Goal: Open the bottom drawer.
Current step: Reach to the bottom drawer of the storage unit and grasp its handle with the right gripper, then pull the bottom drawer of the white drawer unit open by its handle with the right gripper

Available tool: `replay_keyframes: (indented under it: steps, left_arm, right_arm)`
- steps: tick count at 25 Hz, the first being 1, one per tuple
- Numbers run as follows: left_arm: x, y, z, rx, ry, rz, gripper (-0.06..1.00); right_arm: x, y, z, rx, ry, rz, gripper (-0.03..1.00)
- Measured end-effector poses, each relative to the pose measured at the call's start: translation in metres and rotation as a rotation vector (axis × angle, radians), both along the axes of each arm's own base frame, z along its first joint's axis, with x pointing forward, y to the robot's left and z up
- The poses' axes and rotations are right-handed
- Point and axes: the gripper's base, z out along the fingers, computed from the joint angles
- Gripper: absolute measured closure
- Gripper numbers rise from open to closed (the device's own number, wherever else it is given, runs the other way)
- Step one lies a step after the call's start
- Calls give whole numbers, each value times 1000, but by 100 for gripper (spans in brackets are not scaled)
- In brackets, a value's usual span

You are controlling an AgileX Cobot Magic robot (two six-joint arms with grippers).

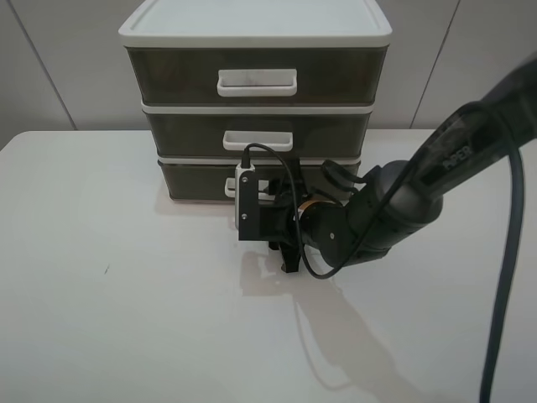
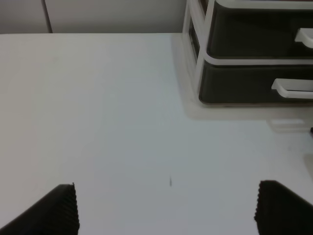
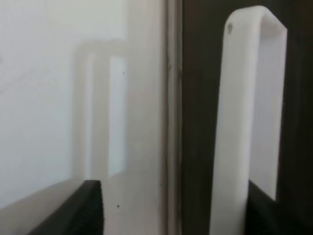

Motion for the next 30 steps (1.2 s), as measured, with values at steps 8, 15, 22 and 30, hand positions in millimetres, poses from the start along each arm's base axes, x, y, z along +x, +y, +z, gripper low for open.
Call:
replay_keyframes:
  steps: [8, 15, 22, 30]
  left_arm:
    - [0, 0, 0, 0, 0, 0, 20]
    - [0, 0, 0, 0, 0, 0, 20]
    - [0, 0, 0, 0, 0, 0, 20]
    - [0, 0, 0, 0, 0, 0, 20]
  right_arm:
    - [3, 0, 4, 18, -46, -10, 86]
    - [3, 1, 7, 22, -46, -9, 86]
    - [-2, -1, 13, 20, 10, -11, 86]
    - [-19, -1, 19, 25, 44, -14, 86]
